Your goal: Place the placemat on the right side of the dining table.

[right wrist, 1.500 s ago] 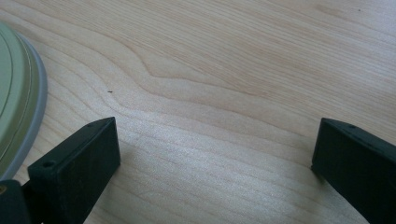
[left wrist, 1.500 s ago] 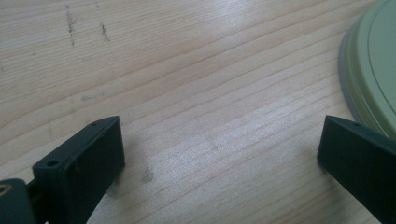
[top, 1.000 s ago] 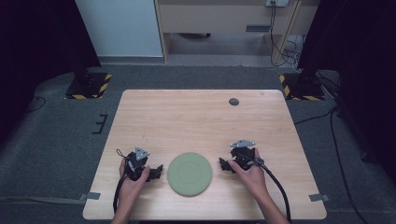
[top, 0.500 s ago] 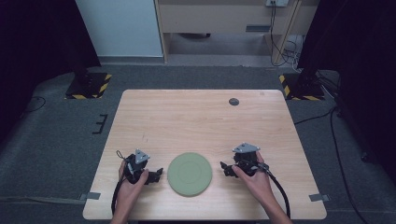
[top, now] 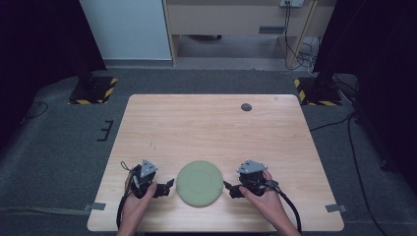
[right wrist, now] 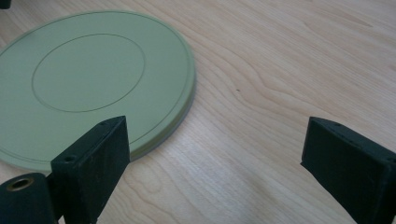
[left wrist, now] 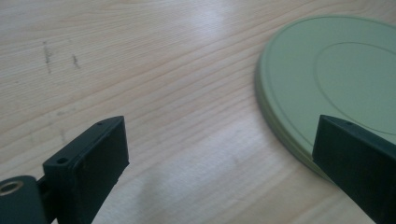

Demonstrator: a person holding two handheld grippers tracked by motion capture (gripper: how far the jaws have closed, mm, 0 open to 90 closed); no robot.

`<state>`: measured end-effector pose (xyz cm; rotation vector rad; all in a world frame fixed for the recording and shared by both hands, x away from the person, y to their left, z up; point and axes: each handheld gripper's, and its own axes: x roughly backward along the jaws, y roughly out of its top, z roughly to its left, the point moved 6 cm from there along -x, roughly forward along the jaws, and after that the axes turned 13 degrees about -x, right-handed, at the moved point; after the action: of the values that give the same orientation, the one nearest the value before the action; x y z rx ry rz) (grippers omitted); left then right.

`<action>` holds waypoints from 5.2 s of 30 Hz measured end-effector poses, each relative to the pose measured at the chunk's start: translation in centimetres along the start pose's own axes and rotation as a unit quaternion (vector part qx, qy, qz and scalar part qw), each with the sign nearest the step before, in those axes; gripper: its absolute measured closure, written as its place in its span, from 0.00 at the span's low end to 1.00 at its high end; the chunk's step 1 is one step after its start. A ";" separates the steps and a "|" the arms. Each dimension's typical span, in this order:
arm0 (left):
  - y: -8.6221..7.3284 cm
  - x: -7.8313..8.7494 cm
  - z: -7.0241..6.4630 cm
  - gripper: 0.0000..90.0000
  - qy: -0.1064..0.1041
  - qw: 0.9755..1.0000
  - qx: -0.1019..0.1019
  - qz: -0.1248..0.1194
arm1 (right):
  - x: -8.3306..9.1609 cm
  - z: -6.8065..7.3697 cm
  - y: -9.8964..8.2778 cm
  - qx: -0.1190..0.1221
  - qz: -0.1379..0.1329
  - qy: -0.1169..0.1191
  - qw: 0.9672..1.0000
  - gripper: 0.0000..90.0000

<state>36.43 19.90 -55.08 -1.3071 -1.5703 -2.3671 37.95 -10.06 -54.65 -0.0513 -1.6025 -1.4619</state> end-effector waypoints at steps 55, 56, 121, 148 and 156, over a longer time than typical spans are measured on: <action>-0.2 -1.3 -2.9 0.02 -0.042 0.998 -0.048 0.021 | -1.8 2.0 -1.7 0.020 0.036 -0.021 0.999 0.02; -0.2 -1.2 -2.7 0.03 -0.039 0.998 -0.050 0.021 | -1.8 2.0 -1.7 0.020 0.036 -0.021 0.999 0.02; -0.4 -1.4 -1.9 0.03 -0.003 0.999 -0.041 0.032 | -1.7 2.1 -1.6 0.013 0.029 -0.036 0.999 0.06; 0.2 -2.4 -1.9 0.01 0.013 0.998 -0.040 0.037 | -2.0 1.3 -1.4 0.007 0.029 -0.054 0.998 0.01; 0.5 -2.8 -1.8 0.01 0.018 0.999 -0.037 0.034 | -2.1 1.0 -1.2 -0.002 0.027 -0.058 0.998 0.03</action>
<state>37.31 17.11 -56.78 -1.3008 -1.4179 -2.4143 37.89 -8.52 -56.75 -0.1832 -1.6782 -1.4430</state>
